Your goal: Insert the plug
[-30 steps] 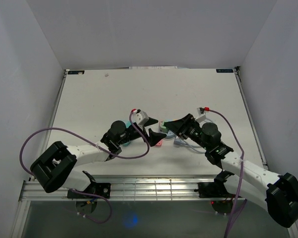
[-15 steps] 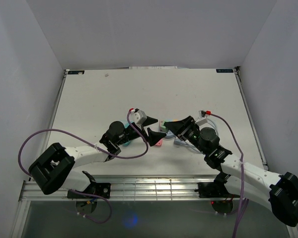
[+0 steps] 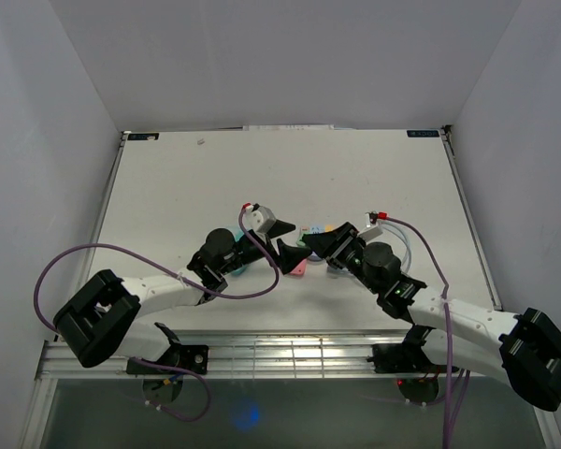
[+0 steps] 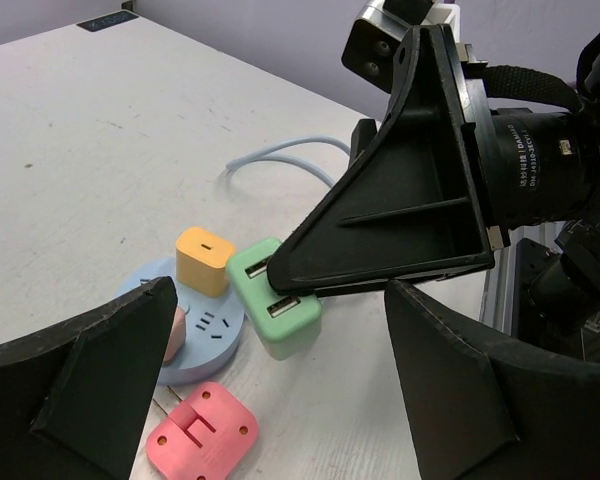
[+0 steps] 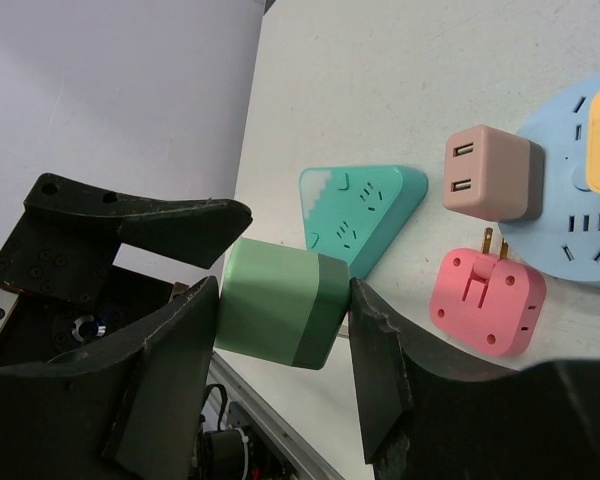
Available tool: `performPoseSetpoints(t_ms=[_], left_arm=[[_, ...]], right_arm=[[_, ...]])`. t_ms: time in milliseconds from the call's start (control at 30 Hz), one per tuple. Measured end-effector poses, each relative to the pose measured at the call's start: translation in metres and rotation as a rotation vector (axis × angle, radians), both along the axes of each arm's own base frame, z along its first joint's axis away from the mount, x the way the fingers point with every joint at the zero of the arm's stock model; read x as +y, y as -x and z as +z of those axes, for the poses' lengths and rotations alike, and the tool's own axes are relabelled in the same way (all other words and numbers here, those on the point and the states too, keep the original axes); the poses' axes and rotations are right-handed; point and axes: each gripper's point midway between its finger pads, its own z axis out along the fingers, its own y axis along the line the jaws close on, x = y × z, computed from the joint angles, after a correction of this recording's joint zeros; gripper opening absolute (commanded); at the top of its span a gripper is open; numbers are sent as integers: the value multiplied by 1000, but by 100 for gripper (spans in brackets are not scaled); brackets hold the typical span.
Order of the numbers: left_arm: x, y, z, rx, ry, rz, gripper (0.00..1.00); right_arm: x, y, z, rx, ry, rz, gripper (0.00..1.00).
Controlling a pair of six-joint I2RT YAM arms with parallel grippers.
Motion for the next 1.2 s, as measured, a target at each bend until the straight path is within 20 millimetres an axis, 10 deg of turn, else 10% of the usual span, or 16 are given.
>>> performPoseSetpoints(t_ms=[900, 1200], left_arm=[[0, -7, -11, 32, -27, 30, 76], [2, -9, -18, 41, -55, 45, 22]], right_arm=[[15, 1, 12, 3, -27, -30, 19], [16, -1, 6, 21, -26, -65, 21]])
